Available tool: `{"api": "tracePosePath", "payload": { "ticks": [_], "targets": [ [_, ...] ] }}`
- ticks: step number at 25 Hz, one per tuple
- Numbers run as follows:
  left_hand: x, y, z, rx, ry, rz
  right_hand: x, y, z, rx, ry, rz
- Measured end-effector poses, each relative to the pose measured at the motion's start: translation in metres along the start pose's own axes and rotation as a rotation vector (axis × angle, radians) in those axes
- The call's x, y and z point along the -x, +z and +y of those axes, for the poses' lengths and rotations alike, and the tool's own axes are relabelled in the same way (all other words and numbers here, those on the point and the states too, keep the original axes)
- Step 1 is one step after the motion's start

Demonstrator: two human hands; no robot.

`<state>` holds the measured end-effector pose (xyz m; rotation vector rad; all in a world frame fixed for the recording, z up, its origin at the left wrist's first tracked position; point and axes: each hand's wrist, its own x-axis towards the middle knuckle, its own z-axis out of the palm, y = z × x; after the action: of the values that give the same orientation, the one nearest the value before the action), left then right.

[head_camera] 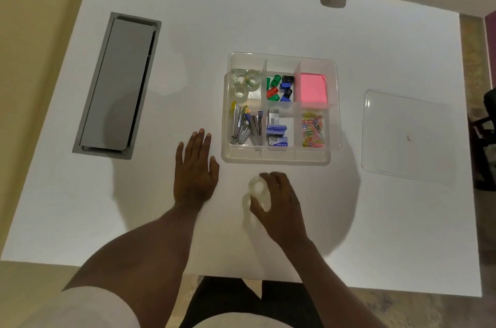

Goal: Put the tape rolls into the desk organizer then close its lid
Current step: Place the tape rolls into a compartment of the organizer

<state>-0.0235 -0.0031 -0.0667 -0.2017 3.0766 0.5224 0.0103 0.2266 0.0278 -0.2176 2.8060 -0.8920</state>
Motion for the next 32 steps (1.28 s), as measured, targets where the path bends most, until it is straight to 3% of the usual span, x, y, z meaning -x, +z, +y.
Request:
{"api": "tracePosePath", "payload": {
  "ticks": [7, 9, 19, 32],
  "targets": [
    [0.0, 0.002, 0.0, 0.011, -0.018, -0.023, -0.131, -0.045, -0.028, -0.127, -0.075, 0.192],
    [0.0, 0.002, 0.0, 0.017, -0.015, -0.022, -0.166, -0.054, -0.033, -0.08, -0.077, 0.172],
    [-0.001, 0.004, 0.0, 0.022, -0.039, -0.063, -0.288, -0.051, -0.036, 0.667, -0.118, -0.044],
    [-0.002, 0.008, -0.001, 0.025, -0.062, -0.093, -0.304, -0.035, -0.038, 0.797, -0.101, -0.158]
  ]
}}
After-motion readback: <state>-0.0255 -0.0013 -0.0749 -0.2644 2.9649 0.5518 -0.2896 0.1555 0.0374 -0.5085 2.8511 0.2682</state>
